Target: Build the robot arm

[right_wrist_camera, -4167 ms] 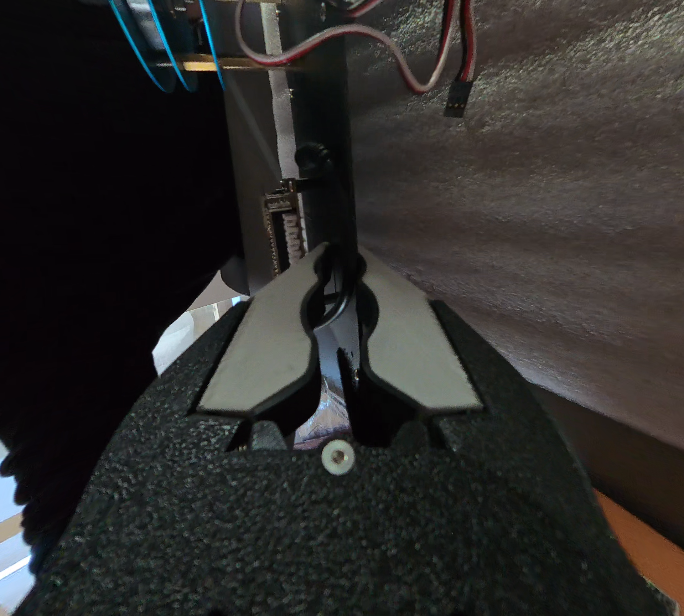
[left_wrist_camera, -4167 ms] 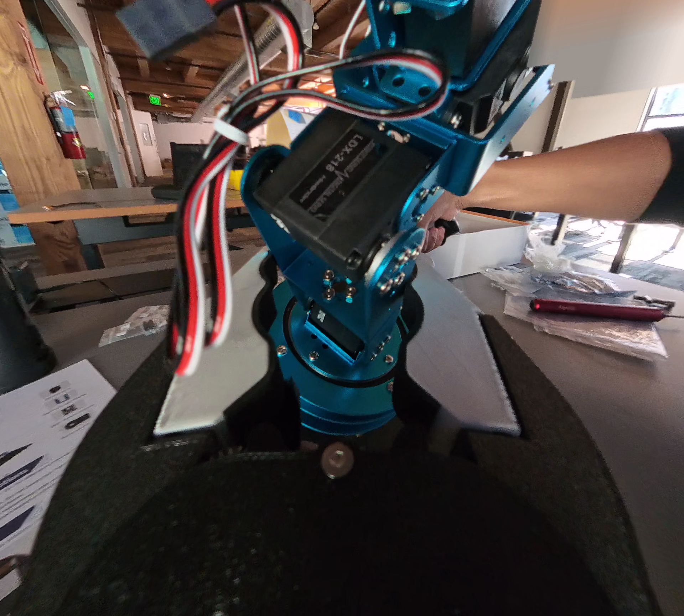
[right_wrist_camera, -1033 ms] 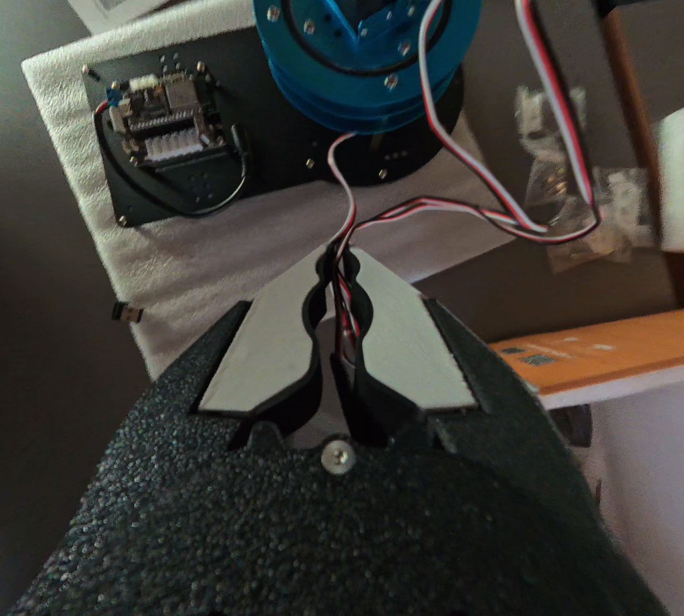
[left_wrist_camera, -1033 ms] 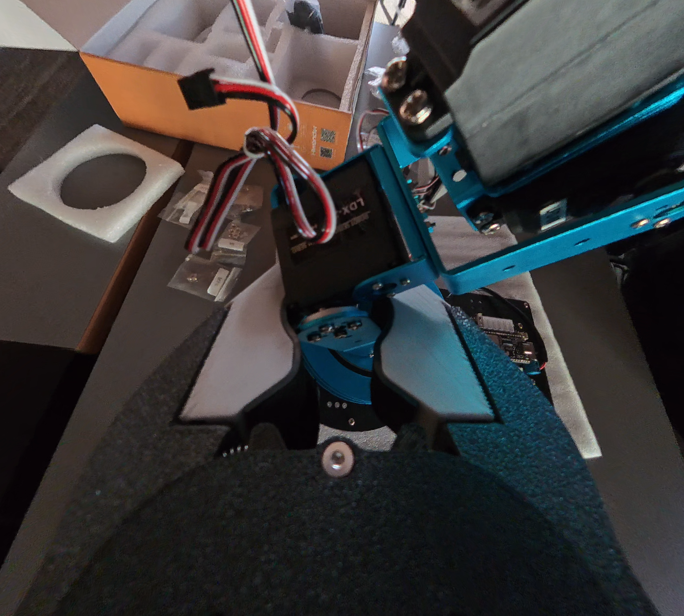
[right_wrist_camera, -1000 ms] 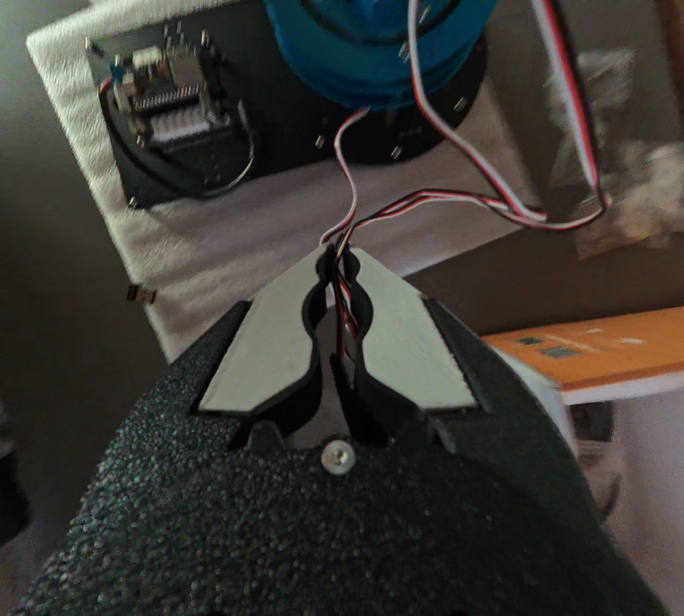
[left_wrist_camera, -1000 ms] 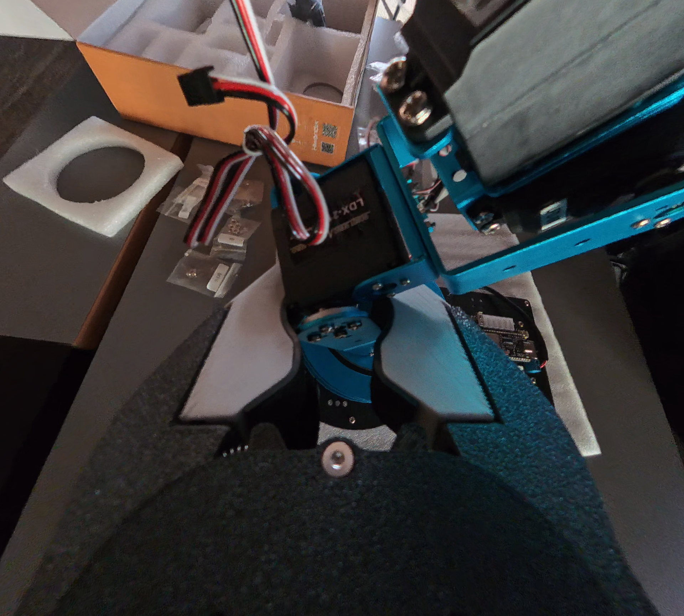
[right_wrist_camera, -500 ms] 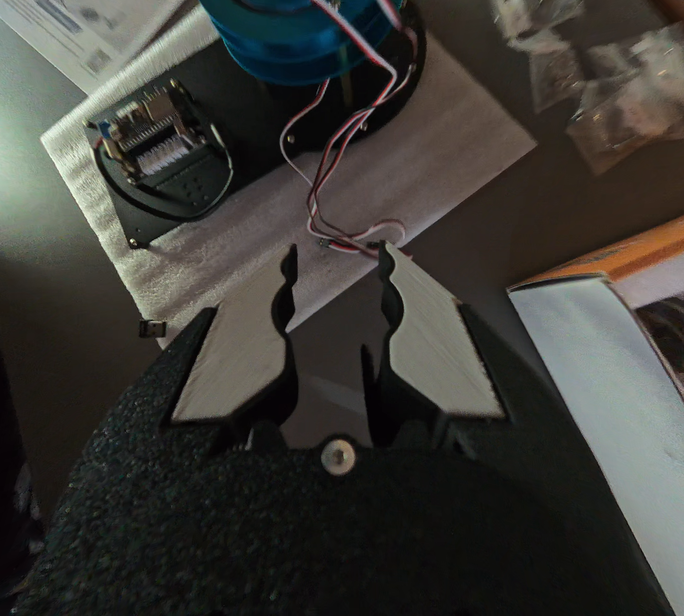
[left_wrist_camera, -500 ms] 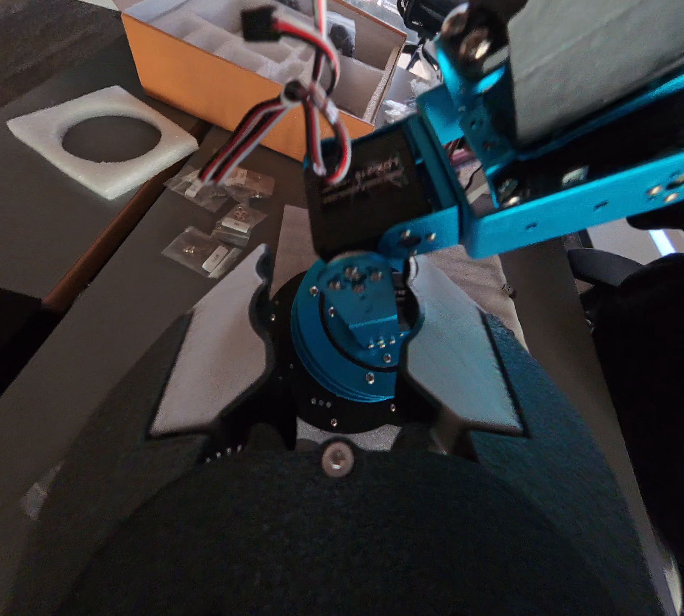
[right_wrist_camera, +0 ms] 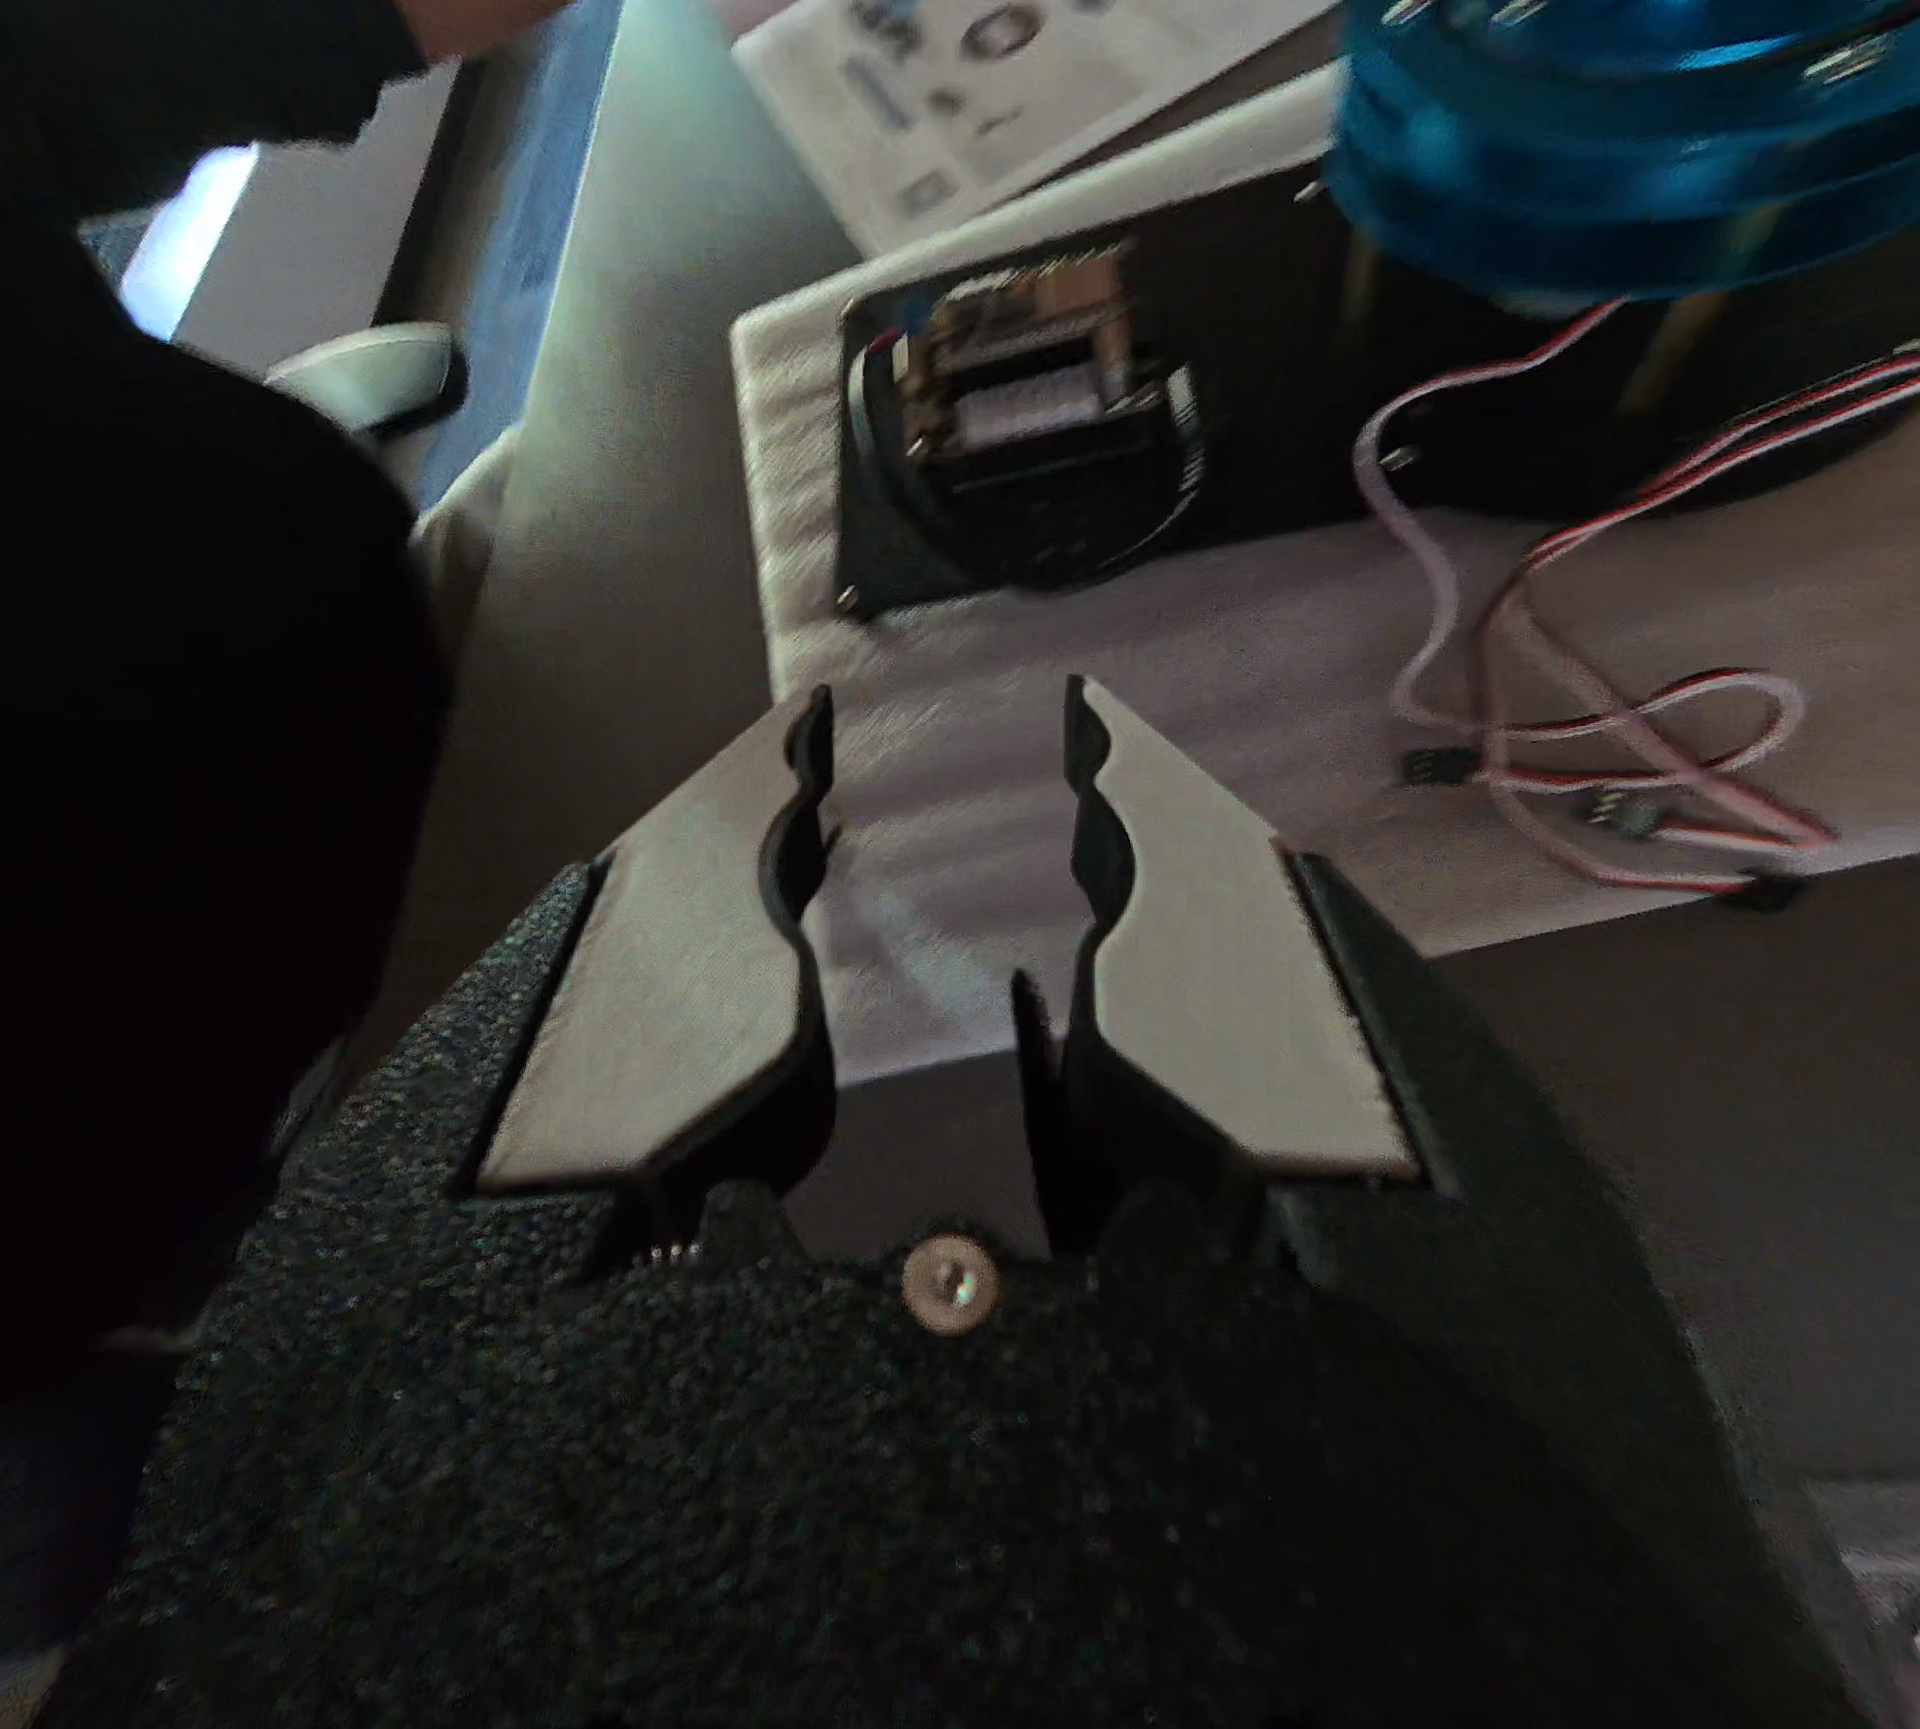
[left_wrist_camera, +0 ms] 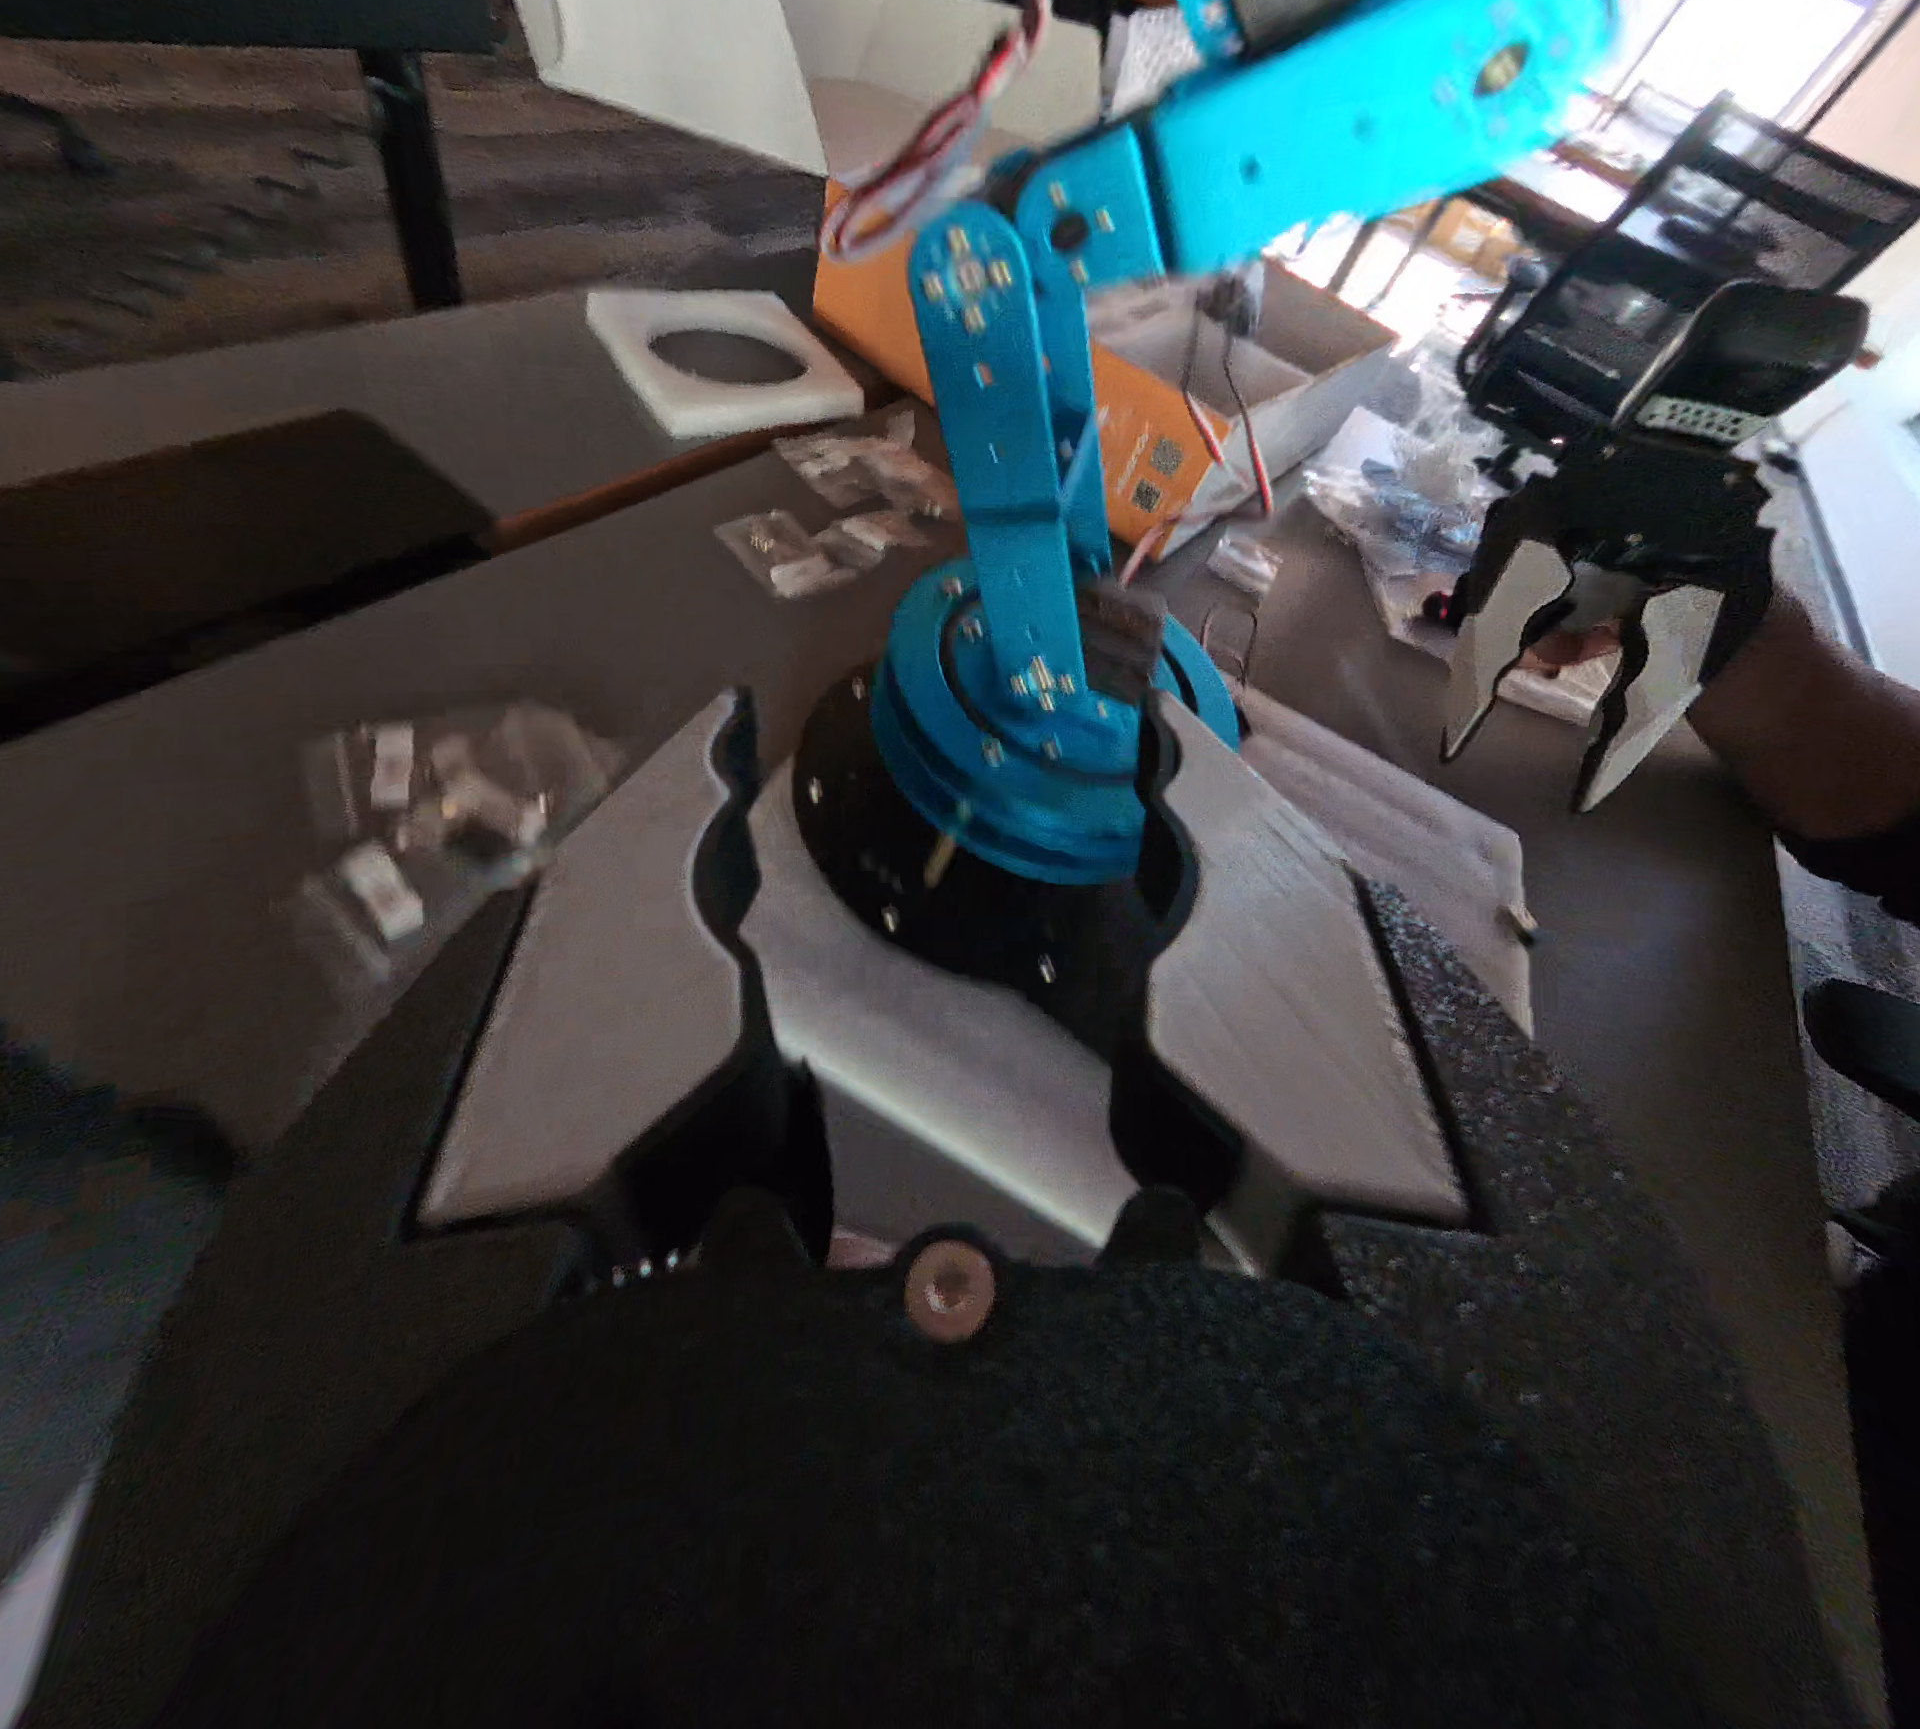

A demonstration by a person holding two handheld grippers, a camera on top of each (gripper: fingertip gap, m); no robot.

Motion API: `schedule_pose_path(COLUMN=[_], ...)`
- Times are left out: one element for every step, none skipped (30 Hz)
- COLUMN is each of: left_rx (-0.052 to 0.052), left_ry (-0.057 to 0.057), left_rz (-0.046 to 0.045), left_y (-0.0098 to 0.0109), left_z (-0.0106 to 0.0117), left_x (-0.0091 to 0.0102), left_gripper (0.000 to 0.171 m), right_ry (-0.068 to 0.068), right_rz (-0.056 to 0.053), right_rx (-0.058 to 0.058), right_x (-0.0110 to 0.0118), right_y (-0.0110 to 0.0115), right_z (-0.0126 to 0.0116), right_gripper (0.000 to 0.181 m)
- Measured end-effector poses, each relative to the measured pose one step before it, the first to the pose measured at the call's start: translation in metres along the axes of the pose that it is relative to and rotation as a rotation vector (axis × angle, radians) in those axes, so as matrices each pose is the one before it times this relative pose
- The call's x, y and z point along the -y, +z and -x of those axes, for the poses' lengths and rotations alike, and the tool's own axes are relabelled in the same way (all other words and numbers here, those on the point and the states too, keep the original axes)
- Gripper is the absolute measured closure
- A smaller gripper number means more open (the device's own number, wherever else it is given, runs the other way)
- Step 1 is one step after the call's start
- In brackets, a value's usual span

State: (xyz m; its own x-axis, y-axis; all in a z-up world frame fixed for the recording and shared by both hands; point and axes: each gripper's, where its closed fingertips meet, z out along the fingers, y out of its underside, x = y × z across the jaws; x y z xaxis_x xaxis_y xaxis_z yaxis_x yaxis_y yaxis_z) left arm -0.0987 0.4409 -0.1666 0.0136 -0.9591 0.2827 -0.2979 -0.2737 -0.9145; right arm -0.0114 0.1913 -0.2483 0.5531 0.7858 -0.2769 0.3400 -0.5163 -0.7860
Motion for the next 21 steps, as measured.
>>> schedule_pose_path(left_rx=[0.0328,0.0263,0.0070,0.0093,0.0046,-0.0104,-0.0109,0.0030,0.0088,0.0073,0.0123,0.0047,-0.0068,-0.0034,0.0040,0.0145,0.0222,0.0113,0.0005,-0.0028,-0.0030], left_ry=[-0.0074,0.0020,0.0098,0.0066,0.0094,0.0160,0.0204,0.0191,0.0172,0.0220,0.0178,0.0157,0.0181,0.0100,0.0064,0.0139,0.0133,0.0028,-0.0084,-0.0109,-0.0036], left_rz=[0.00438,-0.00157,-0.00923,-0.00164,0.00889,0.01327,0.01602,0.01175,0.00708,0.00970,0.00359,0.00994,0.02706,0.02663,0.02177,0.02406,0.01728,0.01562,0.01855,0.01602,0.01100], left_y=[-0.01303,-0.01332,-0.01300,-0.01177,-0.00961,-0.00707,-0.00396,-0.00075,0.00202,0.00415,0.00554,0.00625,0.00717,0.00874,0.00997,0.01064,0.01040,0.00937,0.00757,0.00549,0.00267], left_z=[-0.00637,-0.00975,-0.01517,-0.01720,-0.01987,-0.02411,-0.02585,-0.02448,-0.02269,-0.02140,-0.01857,-0.01695,-0.01592,-0.01330,-0.01042,-0.00757,-0.00441,-0.00345,-0.00283,-0.00188,-0.00116], left_x=[-0.01124,-0.01135,-0.01113,-0.01207,-0.01320,-0.01308,-0.01181,-0.00932,-0.00709,-0.00546,-0.00350,-0.00410,-0.00619,-0.00545,-0.00399,-0.00388,-0.00272,-0.00269,-0.00287,-0.00248,-0.00165], left_gripper=[0.104,0.105,0.106,0.109,0.109,0.109,0.110,0.113,0.118,0.119,0.121,0.127,0.135,0.138,0.138,0.138,0.138,0.138,0.138,0.138,0.138], right_ry=[-0.0304,-0.0427,-0.0423,-0.0332,-0.0153,0.0013,-0.0039,-0.0099,-0.0088,-0.0156,-0.0266,-0.0276,-0.0233,-0.0201,-0.0217,-0.0206,-0.0178,-0.0125,-0.0059,-0.0086,-0.0042], right_rz=[0.0399,0.0341,0.0205,0.0056,0.0135,0.0467,0.0507,0.0178,0.0048,-0.0015,-0.0076,0.0044,0.0108,0.0035,-0.0039,0.0001,0.0120,0.0088,0.0056,0.0067,0.0079], right_rx=[0.0000,-0.0121,0.0132,0.0239,0.0239,0.0195,0.0004,-0.0083,0.0126,0.0167,-0.0175,-0.0371,-0.0228,-0.0201,-0.0295,-0.0216,-0.0175,-0.0297,-0.0099,-0.0036,-0.0175], right_x=[-0.00961,-0.01054,-0.00968,-0.00739,-0.00746,-0.00931,-0.00684,-0.00112,0.00111,0.00241,0.00310,0.00114,-0.00014,0.00093,0.00217,0.00198,0.00077,0.00126,0.00219,0.00219,0.00122], right_y=[-0.00107,0.00002,0.00153,0.00274,0.00374,0.00446,0.00455,0.00417,0.00375,0.00301,0.00234,0.00153,0.00089,0.00027,0.00009,0.00074,0.00077,-0.00013,-0.00069,-0.00107,-0.00065], right_z=[0.00809,0.00761,0.01120,0.01077,0.00770,0.00420,-0.00037,-0.00198,0.00173,0.00386,-0.00020,-0.00295,-0.00097,-0.00085,-0.00228,-0.00096,-0.00035,-0.00161,0.00236,0.00508,0.00361], right_gripper=[0.137,0.138,0.138,0.148,0.156,0.156,0.153,0.149,0.148,0.148,0.147,0.149,0.150,0.151,0.150,0.150,0.152,0.151,0.151,0.151,0.151])
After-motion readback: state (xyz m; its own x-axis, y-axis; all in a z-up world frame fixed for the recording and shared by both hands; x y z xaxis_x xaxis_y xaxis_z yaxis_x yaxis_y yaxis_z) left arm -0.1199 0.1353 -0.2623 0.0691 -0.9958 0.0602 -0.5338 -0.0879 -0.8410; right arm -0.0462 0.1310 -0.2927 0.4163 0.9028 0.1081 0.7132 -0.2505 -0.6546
